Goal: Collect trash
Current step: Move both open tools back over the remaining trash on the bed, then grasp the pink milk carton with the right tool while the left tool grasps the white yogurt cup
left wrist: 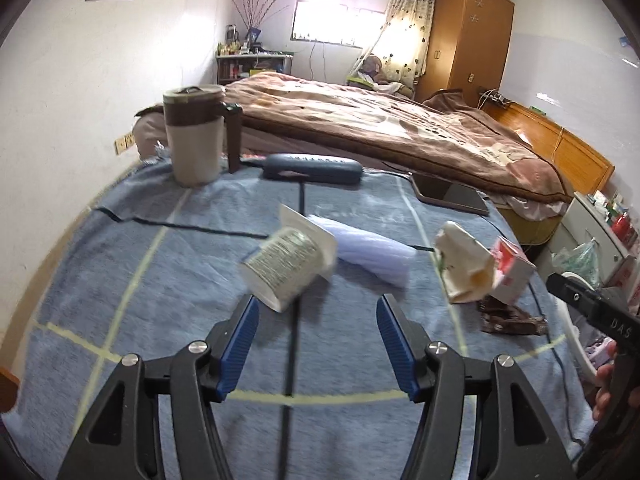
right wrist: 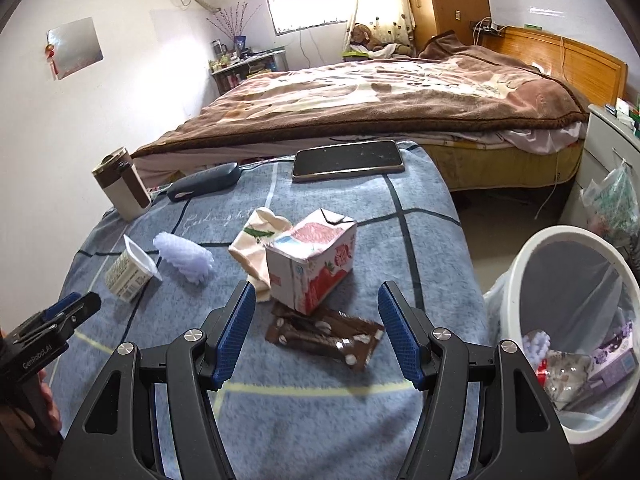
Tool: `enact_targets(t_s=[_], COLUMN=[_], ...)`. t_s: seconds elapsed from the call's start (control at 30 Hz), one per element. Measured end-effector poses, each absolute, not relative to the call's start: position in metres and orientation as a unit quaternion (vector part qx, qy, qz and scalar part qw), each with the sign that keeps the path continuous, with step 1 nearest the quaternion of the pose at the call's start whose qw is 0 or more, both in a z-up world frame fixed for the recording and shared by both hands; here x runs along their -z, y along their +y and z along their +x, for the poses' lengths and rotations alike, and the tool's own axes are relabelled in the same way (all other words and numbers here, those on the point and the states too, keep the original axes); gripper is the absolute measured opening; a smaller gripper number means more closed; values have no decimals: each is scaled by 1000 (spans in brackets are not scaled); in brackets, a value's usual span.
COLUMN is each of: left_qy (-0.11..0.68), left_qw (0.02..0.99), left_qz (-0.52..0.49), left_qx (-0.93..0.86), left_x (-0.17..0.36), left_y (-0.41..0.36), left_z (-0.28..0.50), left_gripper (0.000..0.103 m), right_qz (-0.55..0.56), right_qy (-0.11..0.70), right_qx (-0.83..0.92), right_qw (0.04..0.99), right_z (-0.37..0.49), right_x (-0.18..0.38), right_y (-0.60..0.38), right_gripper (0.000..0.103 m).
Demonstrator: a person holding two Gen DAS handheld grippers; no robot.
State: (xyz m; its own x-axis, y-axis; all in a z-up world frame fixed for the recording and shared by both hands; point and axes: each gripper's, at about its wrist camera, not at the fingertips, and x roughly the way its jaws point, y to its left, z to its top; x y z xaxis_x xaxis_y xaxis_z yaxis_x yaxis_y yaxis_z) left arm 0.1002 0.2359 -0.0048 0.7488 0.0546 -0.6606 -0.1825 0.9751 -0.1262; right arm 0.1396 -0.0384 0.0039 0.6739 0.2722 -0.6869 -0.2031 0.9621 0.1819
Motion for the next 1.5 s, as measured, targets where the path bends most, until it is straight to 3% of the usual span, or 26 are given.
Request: enact_targets(t_s=[1.2,1.27,1.33,1.5], left_qy=[394,395,399,402], left_qw=[914,913,912,911], left_qz=[-92,-94,-93,-94], left_qx=[-34,-30,-28,10], left_x=[36,36,37,35], left_y=[262,261,260,253], left_z=[163,165,166,164], left_gripper=[64,64,64,64], right_qz=[53,52,52,52], right_qy=[435,431,429,426], right_qx=[-59,-61,-60,-64], right_qw=[897,899,900,901], right_z=[187,186,186,185], right_x=[24,23,23,23], right_y=[-20,-20,-21,-25], right_gripper=[65,58,40,36])
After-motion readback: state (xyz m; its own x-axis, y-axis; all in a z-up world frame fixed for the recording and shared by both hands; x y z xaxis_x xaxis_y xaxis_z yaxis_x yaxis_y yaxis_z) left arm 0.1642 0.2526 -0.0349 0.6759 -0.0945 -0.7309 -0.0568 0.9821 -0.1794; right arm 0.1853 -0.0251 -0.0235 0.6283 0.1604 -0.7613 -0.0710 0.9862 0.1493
